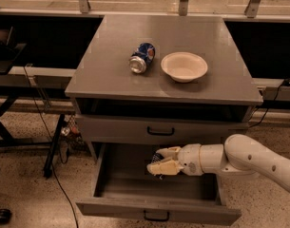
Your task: Place rxbar blueberry into middle drawer
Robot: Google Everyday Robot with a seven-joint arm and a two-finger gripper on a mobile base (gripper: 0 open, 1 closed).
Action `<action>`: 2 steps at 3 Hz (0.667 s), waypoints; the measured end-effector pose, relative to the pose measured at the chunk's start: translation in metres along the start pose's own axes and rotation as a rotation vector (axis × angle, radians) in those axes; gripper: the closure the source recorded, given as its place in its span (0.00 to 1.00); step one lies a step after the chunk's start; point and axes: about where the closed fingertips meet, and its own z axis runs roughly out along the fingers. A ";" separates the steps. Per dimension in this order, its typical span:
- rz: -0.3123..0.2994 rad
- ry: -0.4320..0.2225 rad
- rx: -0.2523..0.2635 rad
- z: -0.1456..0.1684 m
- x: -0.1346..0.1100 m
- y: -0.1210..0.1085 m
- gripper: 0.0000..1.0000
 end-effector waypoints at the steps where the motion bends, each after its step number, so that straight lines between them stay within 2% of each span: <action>1: -0.059 -0.016 -0.053 0.017 0.005 -0.013 1.00; 2: -0.095 -0.042 -0.087 0.029 0.018 -0.029 1.00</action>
Offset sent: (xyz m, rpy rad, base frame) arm 0.0368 0.0034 -0.0625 0.0837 -0.1180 0.1344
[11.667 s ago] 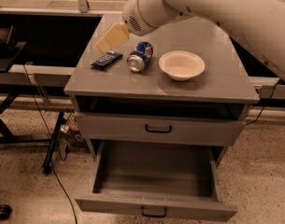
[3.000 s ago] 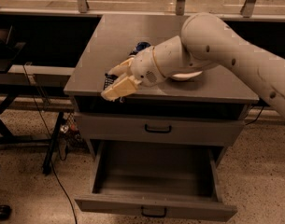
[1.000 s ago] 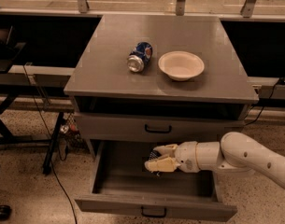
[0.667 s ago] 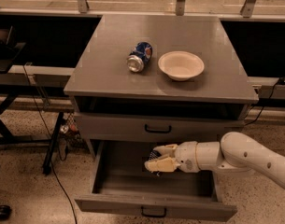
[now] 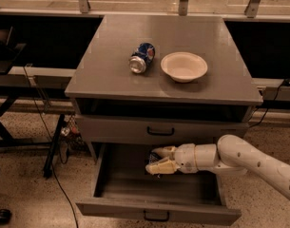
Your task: Place rxbar blueberry into middle drawer
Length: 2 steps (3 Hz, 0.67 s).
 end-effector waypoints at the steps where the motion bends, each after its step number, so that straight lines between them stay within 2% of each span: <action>1: -0.004 0.003 -0.015 0.004 0.026 -0.014 1.00; 2: 0.032 0.010 -0.008 0.004 0.054 -0.031 1.00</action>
Offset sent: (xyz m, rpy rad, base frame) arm 0.0139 -0.0436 -0.0934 -0.0047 0.0705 -0.0324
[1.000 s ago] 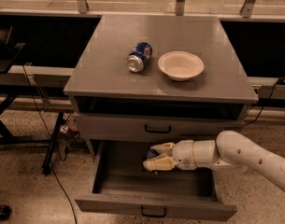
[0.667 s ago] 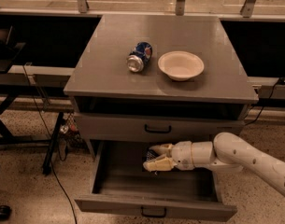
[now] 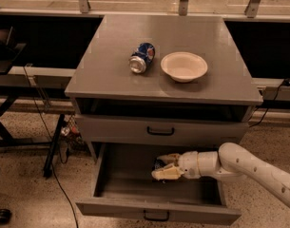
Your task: Place rxbar blueberry into middle drawer
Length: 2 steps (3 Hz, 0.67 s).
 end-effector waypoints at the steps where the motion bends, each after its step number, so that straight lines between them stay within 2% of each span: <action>1: 0.034 0.006 0.015 0.003 0.019 -0.014 1.00; 2: 0.074 0.018 0.039 0.011 0.035 -0.030 1.00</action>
Offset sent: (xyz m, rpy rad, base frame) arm 0.0259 -0.0185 -0.0696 -0.0369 0.0990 -0.1039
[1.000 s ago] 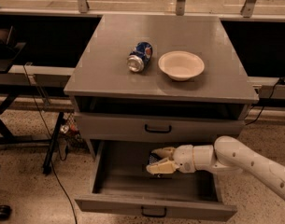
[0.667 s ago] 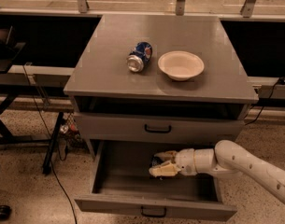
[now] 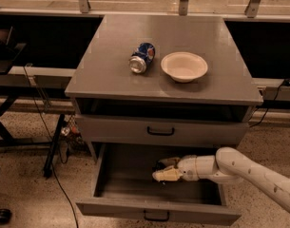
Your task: Place rxbar blueberry into middle drawer
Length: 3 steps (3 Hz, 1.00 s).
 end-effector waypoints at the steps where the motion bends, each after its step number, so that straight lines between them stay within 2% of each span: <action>1: 0.044 0.008 0.021 0.003 0.015 -0.012 1.00; 2: 0.085 0.005 0.041 0.001 0.028 -0.020 0.83; 3: 0.115 -0.006 0.059 -0.003 0.036 -0.025 0.60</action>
Offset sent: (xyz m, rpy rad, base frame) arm 0.0052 -0.0304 -0.0464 -0.0074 0.1000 -0.1206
